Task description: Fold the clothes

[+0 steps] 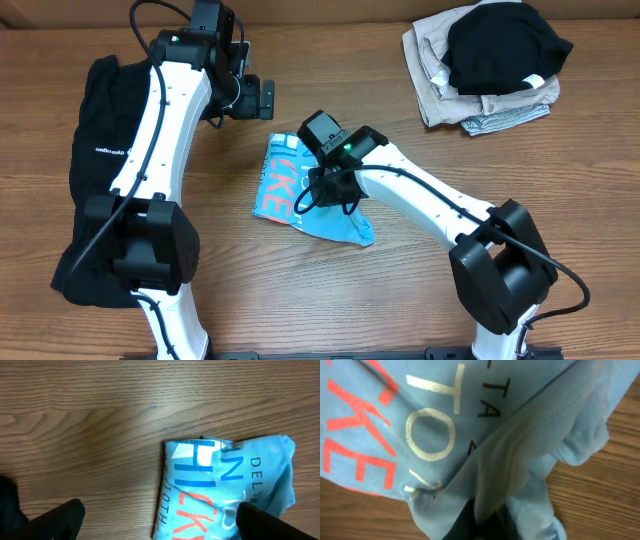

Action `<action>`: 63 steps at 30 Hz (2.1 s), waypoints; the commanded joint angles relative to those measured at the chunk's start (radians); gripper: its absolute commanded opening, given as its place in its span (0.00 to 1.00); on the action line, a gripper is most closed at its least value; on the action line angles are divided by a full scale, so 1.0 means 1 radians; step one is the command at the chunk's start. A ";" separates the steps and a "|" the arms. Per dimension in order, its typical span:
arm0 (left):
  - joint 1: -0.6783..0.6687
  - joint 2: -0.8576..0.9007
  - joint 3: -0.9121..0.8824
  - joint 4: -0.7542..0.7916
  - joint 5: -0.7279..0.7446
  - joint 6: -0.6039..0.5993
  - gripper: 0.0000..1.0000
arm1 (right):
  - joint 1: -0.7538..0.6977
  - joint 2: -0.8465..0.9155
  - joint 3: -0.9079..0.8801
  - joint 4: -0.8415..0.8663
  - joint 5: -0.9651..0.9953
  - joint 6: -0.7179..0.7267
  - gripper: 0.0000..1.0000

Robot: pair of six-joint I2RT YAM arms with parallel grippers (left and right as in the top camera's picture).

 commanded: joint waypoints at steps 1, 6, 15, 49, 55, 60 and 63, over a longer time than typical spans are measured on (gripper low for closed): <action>0.010 -0.007 0.018 0.000 -0.026 0.023 1.00 | 0.000 -0.045 0.073 -0.013 0.000 0.006 0.04; 0.011 -0.007 0.018 0.001 -0.026 0.023 1.00 | 0.000 -0.098 0.193 -0.078 -0.001 -0.016 0.04; 0.012 -0.007 0.018 -0.002 -0.026 0.024 1.00 | 0.000 -0.116 0.275 -0.262 -0.038 -0.015 0.04; 0.012 -0.007 -0.003 -0.004 -0.026 0.056 1.00 | -0.194 -0.126 -0.199 0.090 -0.111 0.147 0.79; 0.012 -0.007 -0.003 0.000 -0.026 0.056 1.00 | -0.256 -0.126 -0.323 0.294 -0.261 0.111 0.79; 0.012 -0.007 -0.003 0.001 -0.026 0.056 1.00 | -0.250 -0.119 -0.373 0.405 -0.326 0.116 0.79; 0.012 -0.007 -0.003 0.001 -0.026 0.056 1.00 | -0.239 -0.091 -0.388 0.451 -0.354 0.140 0.77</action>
